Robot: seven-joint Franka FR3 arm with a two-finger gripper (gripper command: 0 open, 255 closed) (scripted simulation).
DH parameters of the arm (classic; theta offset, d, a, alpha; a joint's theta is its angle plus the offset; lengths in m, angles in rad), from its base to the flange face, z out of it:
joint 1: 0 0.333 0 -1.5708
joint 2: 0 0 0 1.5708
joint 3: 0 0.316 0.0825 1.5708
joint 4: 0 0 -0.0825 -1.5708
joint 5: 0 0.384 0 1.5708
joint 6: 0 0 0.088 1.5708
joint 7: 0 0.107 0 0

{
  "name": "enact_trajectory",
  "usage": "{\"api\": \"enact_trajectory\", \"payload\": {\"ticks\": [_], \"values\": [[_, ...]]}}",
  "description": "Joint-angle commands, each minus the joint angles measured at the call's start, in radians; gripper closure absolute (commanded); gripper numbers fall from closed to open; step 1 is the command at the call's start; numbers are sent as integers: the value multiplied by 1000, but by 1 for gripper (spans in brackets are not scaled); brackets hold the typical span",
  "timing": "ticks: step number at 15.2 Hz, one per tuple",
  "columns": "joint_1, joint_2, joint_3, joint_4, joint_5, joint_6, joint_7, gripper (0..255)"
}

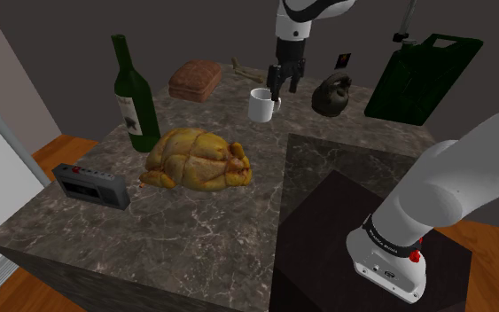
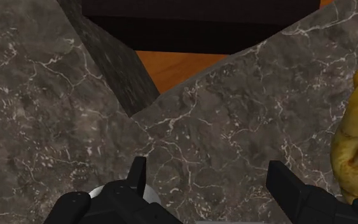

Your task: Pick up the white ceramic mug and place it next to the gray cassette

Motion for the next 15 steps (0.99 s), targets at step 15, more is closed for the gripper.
{"api": "enact_trajectory", "payload": {"ticks": [15], "values": [[-28,479,-28,325,-11,185,-35,0]]}}
